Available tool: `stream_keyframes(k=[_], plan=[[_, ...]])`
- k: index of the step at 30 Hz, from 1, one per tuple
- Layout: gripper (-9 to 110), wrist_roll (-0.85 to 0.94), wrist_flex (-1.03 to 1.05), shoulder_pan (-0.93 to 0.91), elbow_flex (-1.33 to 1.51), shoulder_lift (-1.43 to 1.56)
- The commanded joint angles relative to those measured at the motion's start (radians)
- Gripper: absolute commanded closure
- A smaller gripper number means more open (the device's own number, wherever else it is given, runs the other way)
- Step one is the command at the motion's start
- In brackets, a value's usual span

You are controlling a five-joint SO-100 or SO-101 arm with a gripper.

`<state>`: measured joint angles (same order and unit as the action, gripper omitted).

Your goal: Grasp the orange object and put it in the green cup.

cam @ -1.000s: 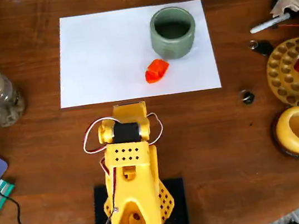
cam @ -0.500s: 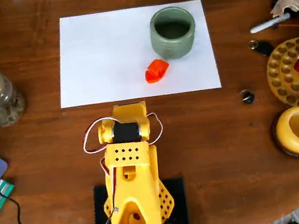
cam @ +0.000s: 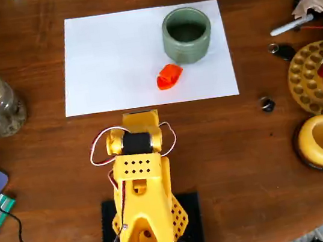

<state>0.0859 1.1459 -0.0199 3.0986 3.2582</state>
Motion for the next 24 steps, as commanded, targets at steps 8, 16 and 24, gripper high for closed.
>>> stream_keyframes(k=[8, 16, 24], plan=[[102, -0.284, -0.028, -0.006, 0.000, 0.002], [102, -0.796, -0.061, -0.057, 0.000, 0.002], [102, -1.431, -0.100, -0.055, 0.000, 0.002]])
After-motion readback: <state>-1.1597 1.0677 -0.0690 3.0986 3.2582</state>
